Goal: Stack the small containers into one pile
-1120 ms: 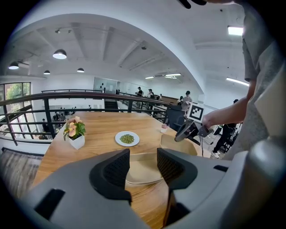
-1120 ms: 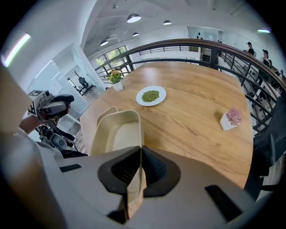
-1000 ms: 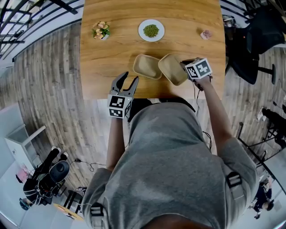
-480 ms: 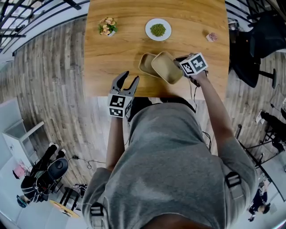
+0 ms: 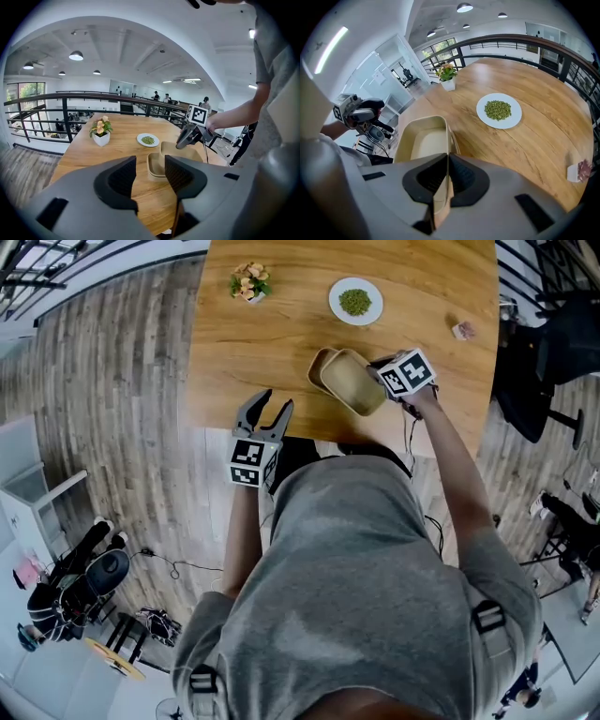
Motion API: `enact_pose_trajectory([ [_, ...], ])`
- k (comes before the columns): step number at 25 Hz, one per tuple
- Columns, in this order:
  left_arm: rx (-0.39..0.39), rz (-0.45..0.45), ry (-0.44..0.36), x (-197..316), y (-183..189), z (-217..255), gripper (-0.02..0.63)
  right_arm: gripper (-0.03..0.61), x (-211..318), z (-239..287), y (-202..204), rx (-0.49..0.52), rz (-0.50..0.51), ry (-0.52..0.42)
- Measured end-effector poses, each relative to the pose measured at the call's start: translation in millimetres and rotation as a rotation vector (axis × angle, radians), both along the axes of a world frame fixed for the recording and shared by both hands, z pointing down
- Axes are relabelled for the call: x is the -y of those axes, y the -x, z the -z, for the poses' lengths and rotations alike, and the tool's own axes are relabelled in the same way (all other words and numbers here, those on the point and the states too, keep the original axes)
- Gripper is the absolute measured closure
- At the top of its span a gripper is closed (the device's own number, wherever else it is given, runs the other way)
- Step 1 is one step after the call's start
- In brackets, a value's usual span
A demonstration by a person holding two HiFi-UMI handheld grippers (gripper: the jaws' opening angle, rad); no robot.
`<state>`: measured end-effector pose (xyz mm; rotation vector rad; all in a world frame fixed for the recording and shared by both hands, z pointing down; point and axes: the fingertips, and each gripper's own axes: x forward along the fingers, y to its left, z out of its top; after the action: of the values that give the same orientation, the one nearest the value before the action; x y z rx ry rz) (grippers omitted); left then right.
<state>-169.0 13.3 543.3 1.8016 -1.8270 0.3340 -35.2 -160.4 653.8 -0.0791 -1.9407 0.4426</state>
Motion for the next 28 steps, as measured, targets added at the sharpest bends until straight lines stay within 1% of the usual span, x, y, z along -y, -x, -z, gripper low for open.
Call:
enact_pose_trajectory([
  [6,0.003,0.033,0.007,-10.1,8.6,0.1,0.411,0.560,-6.4,-5.2,20.4,-0.011,0.087,-0.009],
  [12,0.000,0.063,0.021,-21.8,16.9,0.5,0.411,0.560,-10.7,-10.0,36.9,-0.032,0.183,-0.044],
  [18,0.003,0.074,0.032,-28.0,22.2,-3.3,0.411,0.560,-14.4,-16.1,45.3,-0.030,0.203,-0.040],
  [28,0.010,0.074,0.044,-32.8,27.7,-3.2,0.411,0.558,-10.6,-20.4,56.5,-0.037,0.245,-0.078],
])
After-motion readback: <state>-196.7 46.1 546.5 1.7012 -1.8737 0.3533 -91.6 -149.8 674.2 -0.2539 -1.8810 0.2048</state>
